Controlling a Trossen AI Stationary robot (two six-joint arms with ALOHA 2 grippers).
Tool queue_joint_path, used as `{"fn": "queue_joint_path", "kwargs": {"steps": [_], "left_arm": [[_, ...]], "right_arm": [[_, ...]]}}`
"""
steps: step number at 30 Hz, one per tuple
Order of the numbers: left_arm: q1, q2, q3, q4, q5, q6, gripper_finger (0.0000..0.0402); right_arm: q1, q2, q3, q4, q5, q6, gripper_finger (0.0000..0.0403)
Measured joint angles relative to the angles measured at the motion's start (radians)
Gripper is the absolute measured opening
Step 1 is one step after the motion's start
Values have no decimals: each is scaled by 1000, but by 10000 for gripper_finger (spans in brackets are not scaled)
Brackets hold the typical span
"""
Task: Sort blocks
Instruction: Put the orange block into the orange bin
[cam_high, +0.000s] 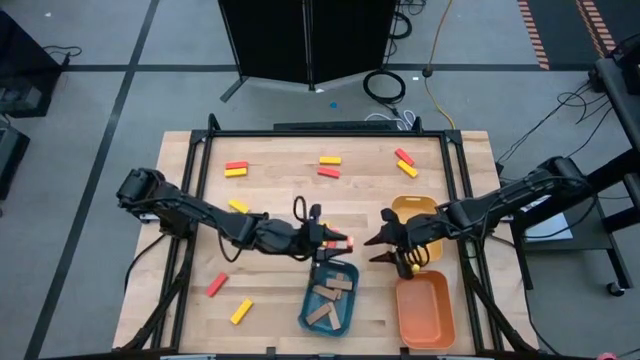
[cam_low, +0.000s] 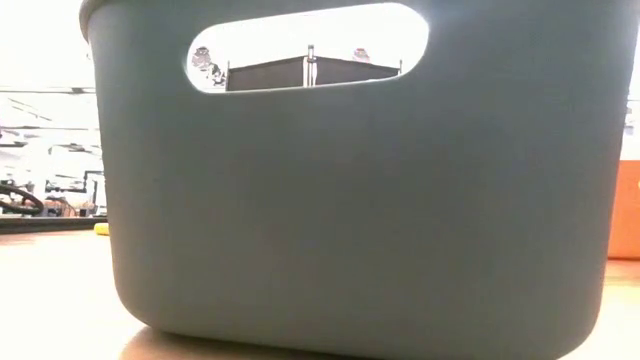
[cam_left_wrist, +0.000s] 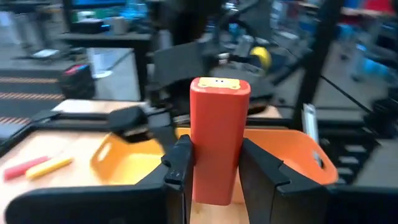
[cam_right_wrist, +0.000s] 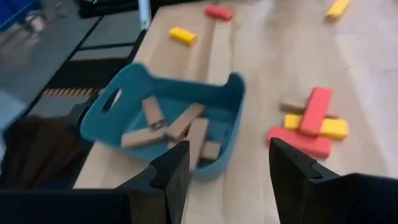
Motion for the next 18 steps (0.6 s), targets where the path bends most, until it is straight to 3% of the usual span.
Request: {"fn": "queue_joint_path", "kwargs": {"steps": [6, 13, 18], "left_arm": [[-41, 50, -22, 91, -204, -110, 86], [-45, 97, -32, 161, -225, -107, 86], [-38, 97, -32, 188, -223, -50, 86]], "right_arm": [[30, 0, 0, 27, 179, -11, 146], [19, 1, 0, 151, 186, -146, 158], [3, 1, 0, 204, 139, -175, 204]]}}
